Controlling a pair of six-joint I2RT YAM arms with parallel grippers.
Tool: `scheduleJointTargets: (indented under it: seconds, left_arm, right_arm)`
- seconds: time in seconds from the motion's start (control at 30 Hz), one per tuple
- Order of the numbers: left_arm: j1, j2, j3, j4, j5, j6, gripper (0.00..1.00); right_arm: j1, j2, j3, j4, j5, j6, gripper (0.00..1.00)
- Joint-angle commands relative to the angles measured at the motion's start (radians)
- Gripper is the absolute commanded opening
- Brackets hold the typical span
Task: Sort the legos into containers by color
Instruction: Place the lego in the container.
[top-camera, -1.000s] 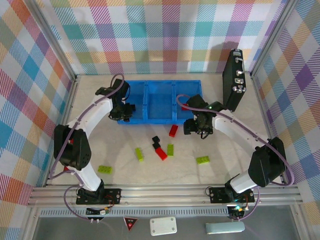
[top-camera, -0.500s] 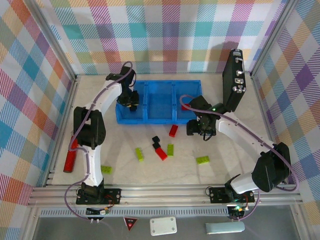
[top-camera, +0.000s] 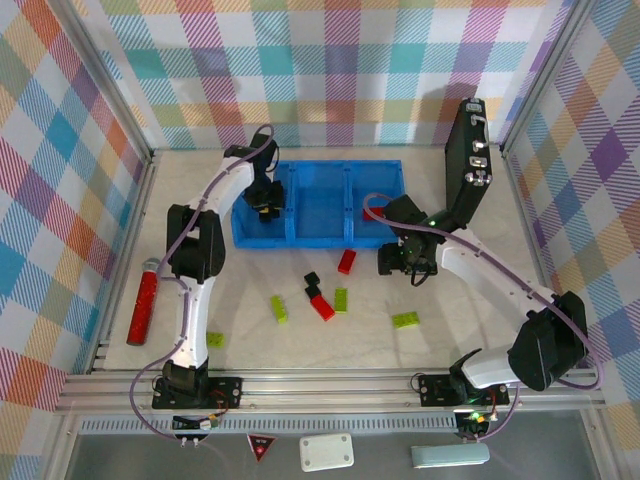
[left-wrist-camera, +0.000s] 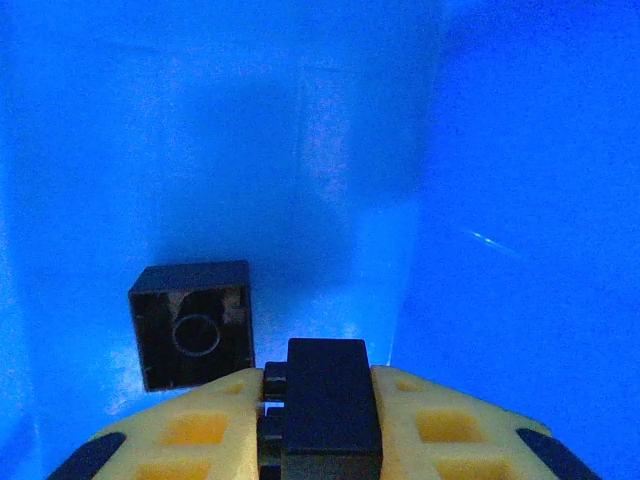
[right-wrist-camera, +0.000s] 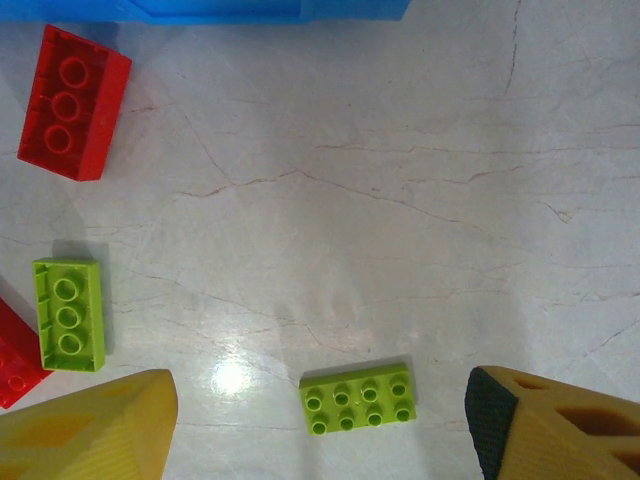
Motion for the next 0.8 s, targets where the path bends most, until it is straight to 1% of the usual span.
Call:
scheduleJointTargets:
  seconds: [0.0,0.27,0.77]
  left_arm:
    - [0.012,0.029,0.037,-0.034,0.040,0.013,0.28]
    - [0.011,0.051,0.044,-0.035,0.055,0.009,0.31]
    - [0.011,0.021,0.040,-0.040,0.065,0.007,0.36]
  right_arm:
    - [0.008,-0.027,-0.008,-0.033,0.011,0.022,0.77]
    - [0.008,-0.038,-0.006,-0.041,0.010,0.026,0.77]
    - [0.009,-0.062,-0.011,-0.046,0.003,0.036,0.77]
